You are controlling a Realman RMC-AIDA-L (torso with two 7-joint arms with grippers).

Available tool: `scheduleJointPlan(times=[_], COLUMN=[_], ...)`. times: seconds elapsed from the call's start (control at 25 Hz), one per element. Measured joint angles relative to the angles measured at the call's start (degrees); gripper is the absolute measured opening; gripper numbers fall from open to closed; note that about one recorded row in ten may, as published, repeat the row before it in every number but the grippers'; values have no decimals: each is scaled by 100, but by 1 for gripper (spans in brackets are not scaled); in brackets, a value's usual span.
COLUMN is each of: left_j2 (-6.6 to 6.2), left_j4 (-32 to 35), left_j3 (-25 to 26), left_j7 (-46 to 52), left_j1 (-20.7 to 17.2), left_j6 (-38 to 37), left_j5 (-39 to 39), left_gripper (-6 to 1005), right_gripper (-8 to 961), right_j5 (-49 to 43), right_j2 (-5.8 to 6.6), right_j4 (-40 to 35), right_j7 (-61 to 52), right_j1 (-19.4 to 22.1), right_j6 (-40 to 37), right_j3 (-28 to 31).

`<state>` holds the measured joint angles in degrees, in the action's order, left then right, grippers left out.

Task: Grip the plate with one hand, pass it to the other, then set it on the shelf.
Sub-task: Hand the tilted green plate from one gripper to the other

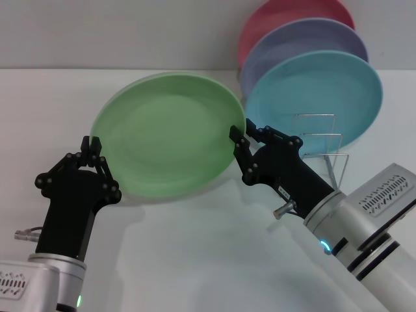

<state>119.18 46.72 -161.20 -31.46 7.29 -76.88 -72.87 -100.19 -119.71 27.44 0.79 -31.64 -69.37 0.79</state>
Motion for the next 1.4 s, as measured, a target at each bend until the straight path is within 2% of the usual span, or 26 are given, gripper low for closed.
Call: scheduleJointPlan(times=[0.68, 1.4], left_j2=[0, -1], left_j4=[-62, -67], left_j3=[-7, -31], left_j7=[0, -1], left_j1=[39, 44], left_j6=[31, 61], left_j5=[1, -1], left_gripper=[38, 39], right_gripper=[124, 103], right_j5=[0, 0], right_j2=[0, 0], right_j4=[15, 11], right_j7=[0, 10], right_j1=[-17, -26], right_j6=[7, 67], right_j3=[0, 14])
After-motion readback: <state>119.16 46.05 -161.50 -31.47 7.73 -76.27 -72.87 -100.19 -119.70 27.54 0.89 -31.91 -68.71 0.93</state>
